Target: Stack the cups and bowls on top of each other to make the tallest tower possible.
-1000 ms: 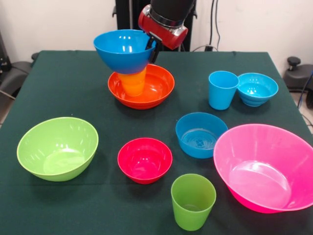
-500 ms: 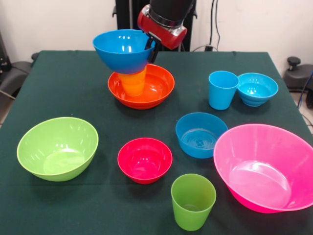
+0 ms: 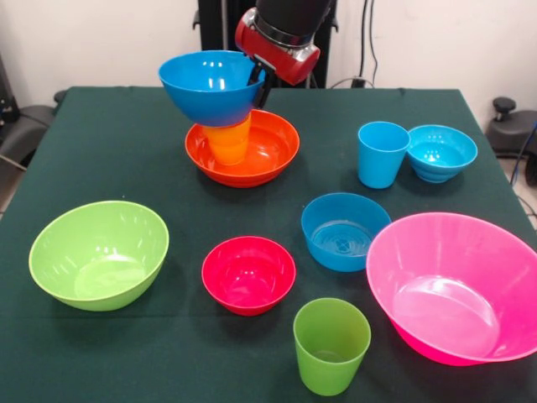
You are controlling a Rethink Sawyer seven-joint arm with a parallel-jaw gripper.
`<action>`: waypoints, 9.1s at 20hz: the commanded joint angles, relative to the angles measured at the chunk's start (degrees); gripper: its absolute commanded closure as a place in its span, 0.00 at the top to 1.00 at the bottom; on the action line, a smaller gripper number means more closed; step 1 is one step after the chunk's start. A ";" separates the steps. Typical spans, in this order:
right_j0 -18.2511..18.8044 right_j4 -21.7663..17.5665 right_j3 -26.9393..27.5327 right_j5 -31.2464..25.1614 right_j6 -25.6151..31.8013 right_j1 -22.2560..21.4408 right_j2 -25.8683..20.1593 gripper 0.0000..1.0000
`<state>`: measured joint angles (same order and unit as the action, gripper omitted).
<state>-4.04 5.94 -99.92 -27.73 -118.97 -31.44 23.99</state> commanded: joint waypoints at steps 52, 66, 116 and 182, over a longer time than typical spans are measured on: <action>2.04 0.52 3.06 -0.33 -6.38 1.23 -5.03 0.00; 2.03 0.47 3.15 -0.88 -6.31 1.18 -5.08 1.00; -2.53 -0.39 -0.39 -16.61 -6.15 -10.12 -1.03 1.00; -0.18 -2.06 -11.23 14.17 -8.13 -0.97 -1.72 1.00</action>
<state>-3.09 3.61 -111.75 -13.08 -118.97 -36.72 26.93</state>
